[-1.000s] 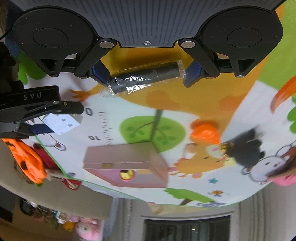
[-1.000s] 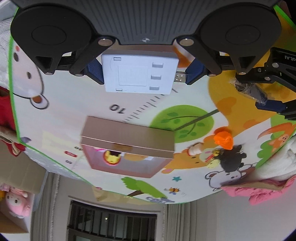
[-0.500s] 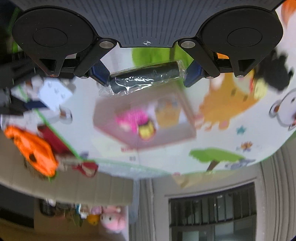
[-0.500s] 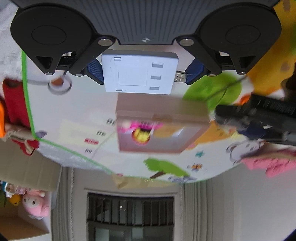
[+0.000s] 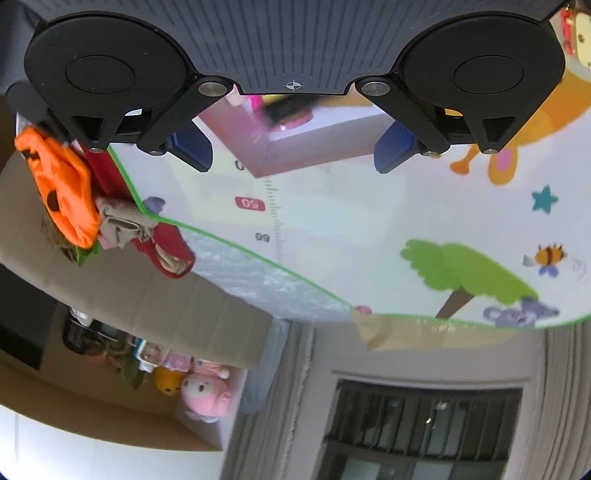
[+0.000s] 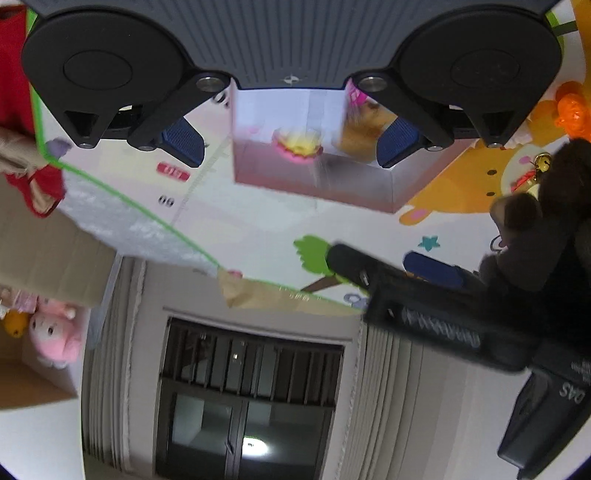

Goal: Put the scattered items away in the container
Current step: 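Carry the charger and cylinder into the pink box and release both, then grasp the white-red bottle with the right tool while the left tool grasps the orange toy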

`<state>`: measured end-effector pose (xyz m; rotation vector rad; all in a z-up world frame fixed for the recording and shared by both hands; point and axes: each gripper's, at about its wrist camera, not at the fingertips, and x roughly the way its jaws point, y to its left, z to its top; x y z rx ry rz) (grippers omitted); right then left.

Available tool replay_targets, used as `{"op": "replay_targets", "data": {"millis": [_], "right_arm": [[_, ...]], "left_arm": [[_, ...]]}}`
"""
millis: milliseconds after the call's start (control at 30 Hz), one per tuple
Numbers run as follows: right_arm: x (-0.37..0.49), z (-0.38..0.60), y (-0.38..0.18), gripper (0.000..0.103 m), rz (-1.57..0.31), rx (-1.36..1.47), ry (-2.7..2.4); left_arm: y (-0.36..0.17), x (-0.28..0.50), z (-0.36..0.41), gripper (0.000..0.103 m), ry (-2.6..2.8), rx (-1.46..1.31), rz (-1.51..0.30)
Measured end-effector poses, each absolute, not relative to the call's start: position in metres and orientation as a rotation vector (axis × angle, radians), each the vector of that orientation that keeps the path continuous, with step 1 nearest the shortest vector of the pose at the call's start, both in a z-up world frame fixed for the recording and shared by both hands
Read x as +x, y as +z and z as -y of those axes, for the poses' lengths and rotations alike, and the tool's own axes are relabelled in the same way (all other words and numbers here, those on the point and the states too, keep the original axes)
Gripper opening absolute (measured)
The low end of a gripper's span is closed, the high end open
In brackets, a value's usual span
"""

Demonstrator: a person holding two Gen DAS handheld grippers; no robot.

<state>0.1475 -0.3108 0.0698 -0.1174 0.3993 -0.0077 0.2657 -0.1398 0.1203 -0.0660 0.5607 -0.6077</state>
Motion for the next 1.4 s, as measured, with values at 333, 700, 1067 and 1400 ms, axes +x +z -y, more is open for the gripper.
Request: {"op": "replay_targets", "data": {"millis": [333, 700, 1067, 1400], "right_arm": [[0.119, 0.261, 0.062, 0.1, -0.416, -0.167, 0.122], [0.148, 0.134, 0.066, 0.08, -0.533, -0.21, 0.348], [0.24, 0.092, 0.022, 0.054, -0.779, -0.23, 0.165], [0.172, 0.116, 0.034, 0.026, -0.766, -0.178, 0.265]], "left_arm": [[0.071, 0.158, 0.045, 0.102, -0.296, 0.107, -0.568], [0.026, 0.053, -0.055, 0.103, -0.188, 0.074, -0.685], [0.027, 0.04, -0.098, 0.103, -0.225, -0.106, -0.61], [0.021, 0.044, -0.09, 0.103, -0.252, -0.073, -0.634]]}}
